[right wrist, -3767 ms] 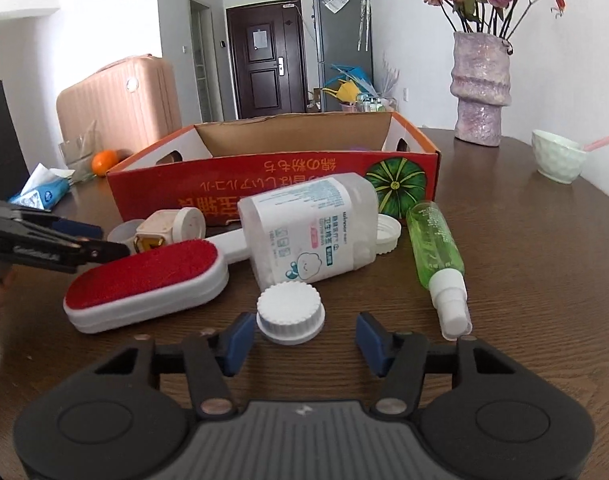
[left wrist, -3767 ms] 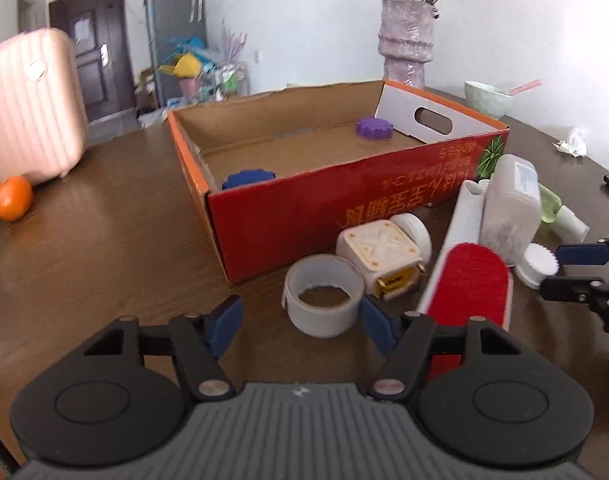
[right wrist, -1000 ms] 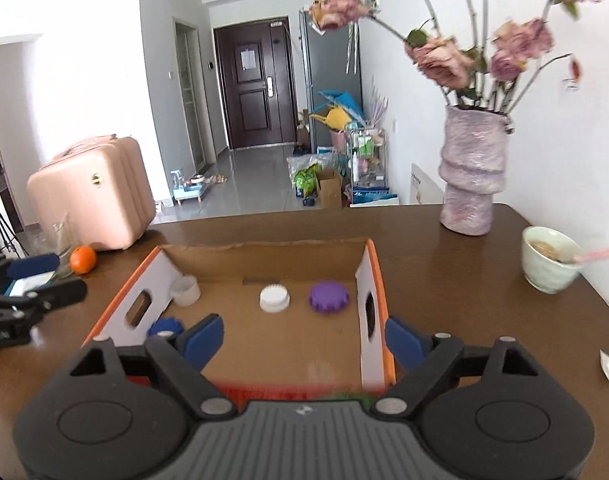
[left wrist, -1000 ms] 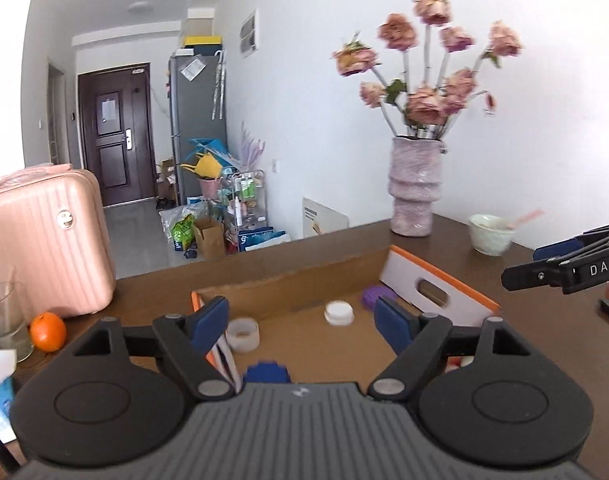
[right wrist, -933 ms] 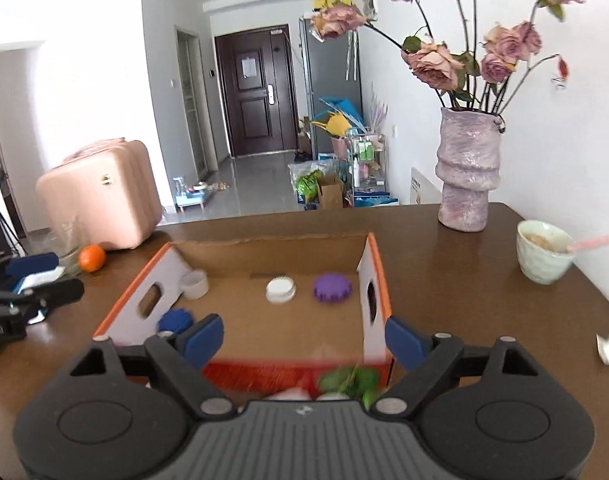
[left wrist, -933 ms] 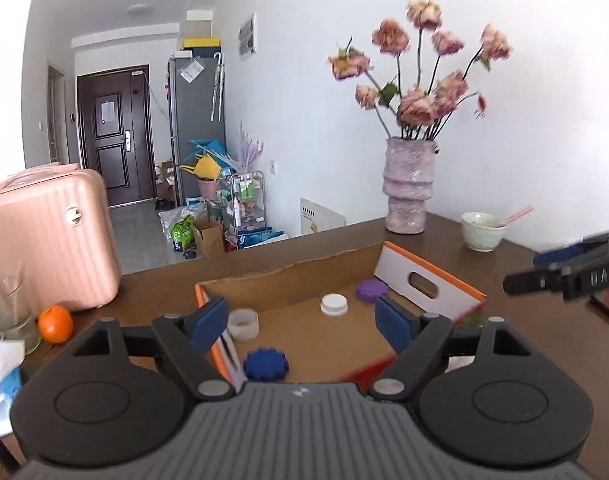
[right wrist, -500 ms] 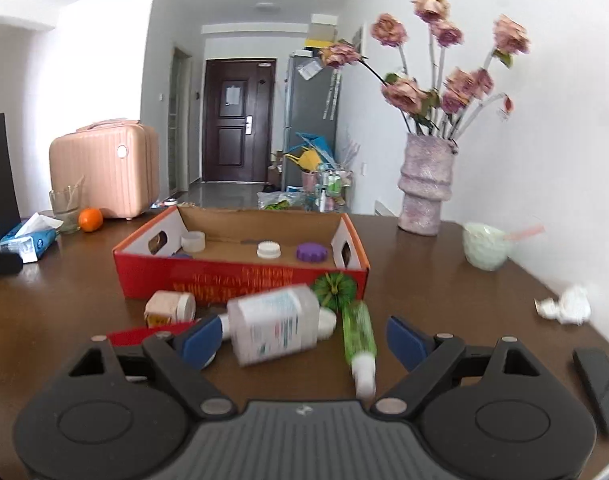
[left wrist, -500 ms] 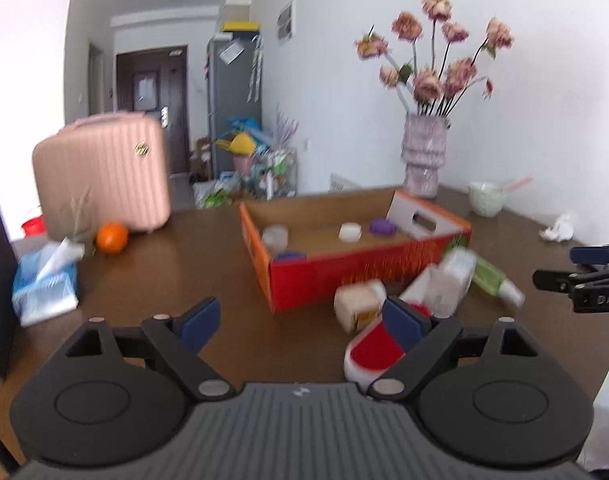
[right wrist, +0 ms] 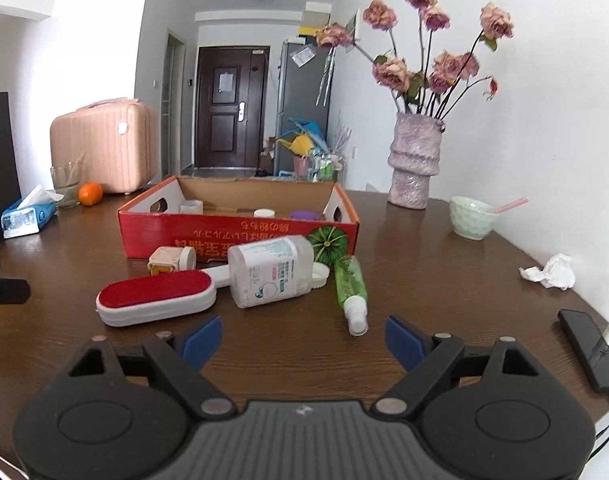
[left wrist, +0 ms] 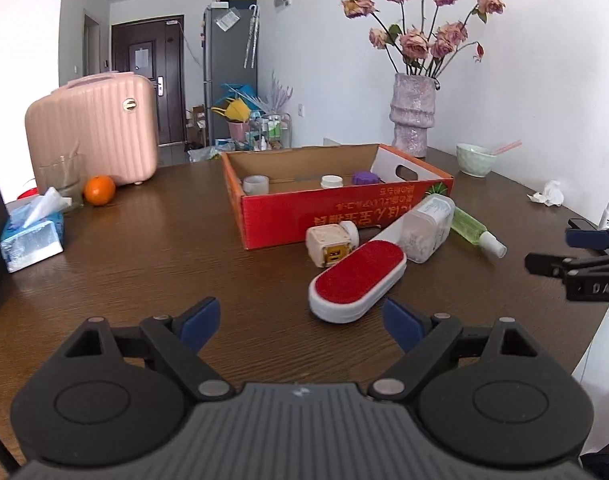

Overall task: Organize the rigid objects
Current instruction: 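Move both tools back toward the white plastic bottle on the table, then grasp the white plastic bottle with both tools from either side, then carry the white bottle with both tools into the box and release it, then withdraw both tools from the box back toward the table, then grasp the white plug adapter with the left tool while the right tool grasps the white round disc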

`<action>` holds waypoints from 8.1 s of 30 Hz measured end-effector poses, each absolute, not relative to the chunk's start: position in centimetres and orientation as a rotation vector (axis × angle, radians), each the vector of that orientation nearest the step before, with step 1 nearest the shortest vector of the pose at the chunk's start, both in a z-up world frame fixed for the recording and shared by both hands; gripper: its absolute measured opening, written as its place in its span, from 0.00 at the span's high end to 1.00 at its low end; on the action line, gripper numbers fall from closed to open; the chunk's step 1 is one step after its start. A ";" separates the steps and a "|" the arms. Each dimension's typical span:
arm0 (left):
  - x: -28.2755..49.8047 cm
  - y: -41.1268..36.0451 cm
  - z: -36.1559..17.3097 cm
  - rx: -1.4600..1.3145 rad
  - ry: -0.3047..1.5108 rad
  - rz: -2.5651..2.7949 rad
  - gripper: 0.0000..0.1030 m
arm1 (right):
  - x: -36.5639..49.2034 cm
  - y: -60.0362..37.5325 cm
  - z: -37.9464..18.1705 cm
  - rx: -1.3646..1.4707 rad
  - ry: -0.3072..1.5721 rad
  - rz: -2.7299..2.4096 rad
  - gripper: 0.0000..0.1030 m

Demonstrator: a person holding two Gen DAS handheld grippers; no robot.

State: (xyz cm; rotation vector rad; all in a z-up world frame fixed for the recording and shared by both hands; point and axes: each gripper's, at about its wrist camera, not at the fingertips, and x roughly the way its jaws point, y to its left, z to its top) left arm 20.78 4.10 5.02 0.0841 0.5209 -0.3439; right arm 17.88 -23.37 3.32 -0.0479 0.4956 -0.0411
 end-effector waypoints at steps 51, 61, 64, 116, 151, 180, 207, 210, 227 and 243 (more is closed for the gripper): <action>22.3 -7.6 1.9 -0.243 0.699 -0.485 0.74 | 20.2 -29.6 -0.6 0.293 0.622 0.347 0.70; 17.1 -5.8 0.3 -0.281 0.722 -0.507 0.74 | 14.9 -30.4 -1.4 0.298 0.611 0.324 0.70; 17.1 -5.3 1.0 -0.290 0.696 -0.499 0.67 | 14.7 -30.6 -0.9 0.313 0.586 0.335 0.69; 53.7 -9.1 9.4 -0.216 0.487 -0.426 0.61 | 58.0 -31.7 6.6 0.371 0.610 0.502 0.63; 52.7 -4.7 10.0 -0.092 0.560 -0.246 0.29 | 57.1 -33.1 8.4 0.343 0.532 0.432 0.18; 13.2 1.1 8.2 -0.006 0.398 -0.280 0.01 | 14.8 -31.2 6.8 0.042 0.296 0.258 0.04; 13.8 -0.7 3.4 0.018 0.508 -0.280 0.00 | 12.2 -30.7 1.0 0.100 0.430 0.242 0.00; 16.5 -0.2 3.6 0.000 0.514 -0.271 0.00 | 15.4 -30.4 2.1 0.180 0.456 0.319 0.01; 30.0 1.5 2.9 -0.065 0.607 -0.241 0.01 | 40.6 -20.5 -1.2 0.325 0.689 0.466 0.83; 40.1 -5.0 -0.2 -0.092 0.770 -0.257 0.51 | 32.1 -29.9 -1.6 0.393 0.719 0.395 0.90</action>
